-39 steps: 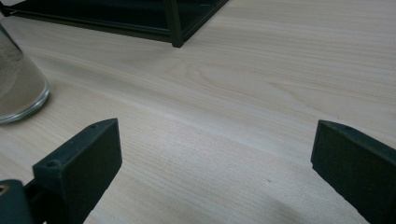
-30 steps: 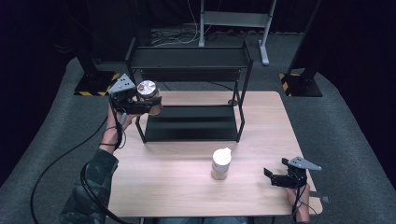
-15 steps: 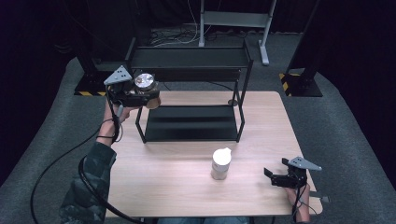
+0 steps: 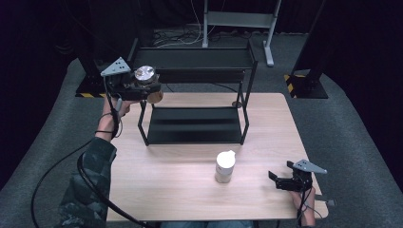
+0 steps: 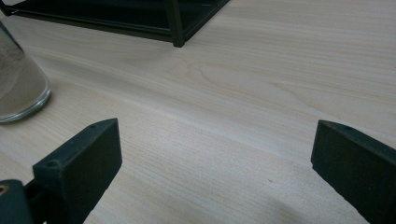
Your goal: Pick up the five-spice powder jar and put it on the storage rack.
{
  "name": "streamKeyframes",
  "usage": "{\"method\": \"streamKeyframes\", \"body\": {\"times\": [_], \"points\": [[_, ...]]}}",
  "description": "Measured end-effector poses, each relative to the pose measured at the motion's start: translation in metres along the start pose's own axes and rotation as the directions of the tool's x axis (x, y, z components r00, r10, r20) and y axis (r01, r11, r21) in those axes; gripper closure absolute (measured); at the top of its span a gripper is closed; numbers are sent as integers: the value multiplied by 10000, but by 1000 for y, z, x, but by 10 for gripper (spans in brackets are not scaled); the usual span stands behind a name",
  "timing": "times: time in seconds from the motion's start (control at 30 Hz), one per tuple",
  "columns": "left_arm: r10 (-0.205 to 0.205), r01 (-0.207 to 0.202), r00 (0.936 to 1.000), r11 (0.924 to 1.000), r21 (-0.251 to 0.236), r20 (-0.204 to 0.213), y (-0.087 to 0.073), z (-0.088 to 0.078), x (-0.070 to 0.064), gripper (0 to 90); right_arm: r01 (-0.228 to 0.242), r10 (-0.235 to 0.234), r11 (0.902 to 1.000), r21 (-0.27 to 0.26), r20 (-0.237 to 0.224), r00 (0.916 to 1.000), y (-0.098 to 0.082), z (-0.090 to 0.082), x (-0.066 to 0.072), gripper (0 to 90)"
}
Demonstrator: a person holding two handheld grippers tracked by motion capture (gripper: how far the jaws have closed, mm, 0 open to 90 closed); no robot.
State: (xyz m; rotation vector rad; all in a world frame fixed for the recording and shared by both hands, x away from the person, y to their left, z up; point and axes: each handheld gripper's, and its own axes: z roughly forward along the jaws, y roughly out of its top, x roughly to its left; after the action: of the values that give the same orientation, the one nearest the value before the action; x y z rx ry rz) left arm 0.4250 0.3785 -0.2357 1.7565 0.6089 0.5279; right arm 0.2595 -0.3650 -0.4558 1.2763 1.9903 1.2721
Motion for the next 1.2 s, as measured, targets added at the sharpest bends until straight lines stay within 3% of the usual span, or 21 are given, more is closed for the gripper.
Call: {"method": "streamKeyframes", "body": {"times": [0.77, 1.2], "points": [[477, -482, 9985, 9987, 159, 264, 35, -4, 8, 307, 7, -7, 10000, 19, 4, 10000, 0, 0, 0, 7], [650, -651, 9974, 9979, 7, 310, 53, -4, 12, 307, 0, 0, 10000, 15, -12, 10000, 0, 0, 0, 6]]}}
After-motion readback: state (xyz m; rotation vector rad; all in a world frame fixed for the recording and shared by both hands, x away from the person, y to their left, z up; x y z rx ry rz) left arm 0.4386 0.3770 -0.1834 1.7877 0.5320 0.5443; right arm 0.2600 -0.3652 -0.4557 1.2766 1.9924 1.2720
